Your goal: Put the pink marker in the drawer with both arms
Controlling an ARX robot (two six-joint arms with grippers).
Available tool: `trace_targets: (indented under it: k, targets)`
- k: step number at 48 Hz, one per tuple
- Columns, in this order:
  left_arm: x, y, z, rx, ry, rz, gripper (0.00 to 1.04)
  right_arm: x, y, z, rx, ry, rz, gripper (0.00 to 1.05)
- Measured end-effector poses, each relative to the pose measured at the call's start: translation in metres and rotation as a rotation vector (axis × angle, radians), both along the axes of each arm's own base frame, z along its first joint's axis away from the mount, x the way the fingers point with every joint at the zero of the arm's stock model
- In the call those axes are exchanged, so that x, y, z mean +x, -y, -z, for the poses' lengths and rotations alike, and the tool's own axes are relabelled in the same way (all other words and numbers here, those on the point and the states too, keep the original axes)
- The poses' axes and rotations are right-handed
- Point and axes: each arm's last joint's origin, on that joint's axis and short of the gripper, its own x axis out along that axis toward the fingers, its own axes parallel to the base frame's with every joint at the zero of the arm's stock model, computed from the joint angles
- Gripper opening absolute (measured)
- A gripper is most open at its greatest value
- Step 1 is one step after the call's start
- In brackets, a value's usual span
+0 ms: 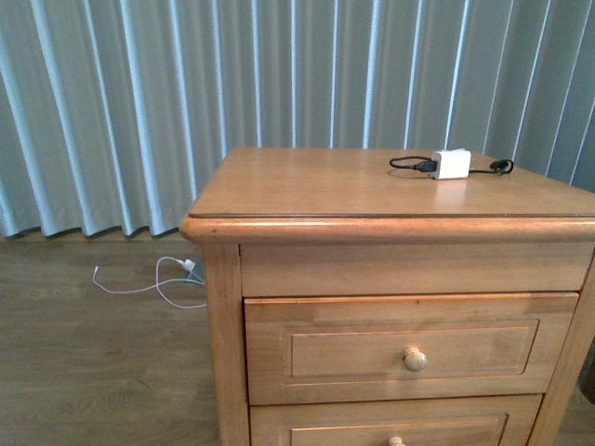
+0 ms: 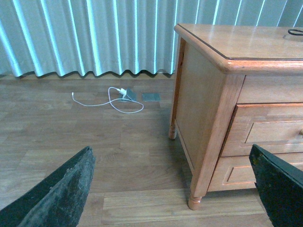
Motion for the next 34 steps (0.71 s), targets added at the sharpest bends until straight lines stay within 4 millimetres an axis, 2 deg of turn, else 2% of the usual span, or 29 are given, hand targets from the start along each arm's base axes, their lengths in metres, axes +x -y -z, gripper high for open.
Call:
trace_targets:
  k: [3,4,7,11,15,27,34]
  targets:
    - [0.0,0.0,0.0,0.0,0.0,-0.001,0.99,0.0,0.0,0.001,0.0,-0.004,-0.003,0.96]
    - [0.0,0.0,0.0,0.0,0.0,0.0,0.99,0.001,-0.001,0.003,-0.03,0.034,0.012,0.93]
    - [0.0,0.0,0.0,0.0,0.0,0.0,0.99,-0.004,-0.004,0.013,-0.16,0.26,0.065,0.78]
    - [0.0,0.0,0.0,0.0,0.0,0.0,0.99,-0.011,-0.005,0.013,-0.203,0.375,0.068,0.6]
    - [0.0,0.0,0.0,0.0,0.0,-0.001,0.99,-0.015,-0.005,0.016,-0.217,0.386,0.066,0.47]
    - [0.0,0.0,0.0,0.0,0.0,0.0,0.99,-0.027,-0.005,0.029,-0.232,0.381,0.062,0.01]
    - [0.0,0.0,0.0,0.0,0.0,0.0,0.99,-0.034,-0.005,0.035,-0.234,0.381,0.061,0.01]
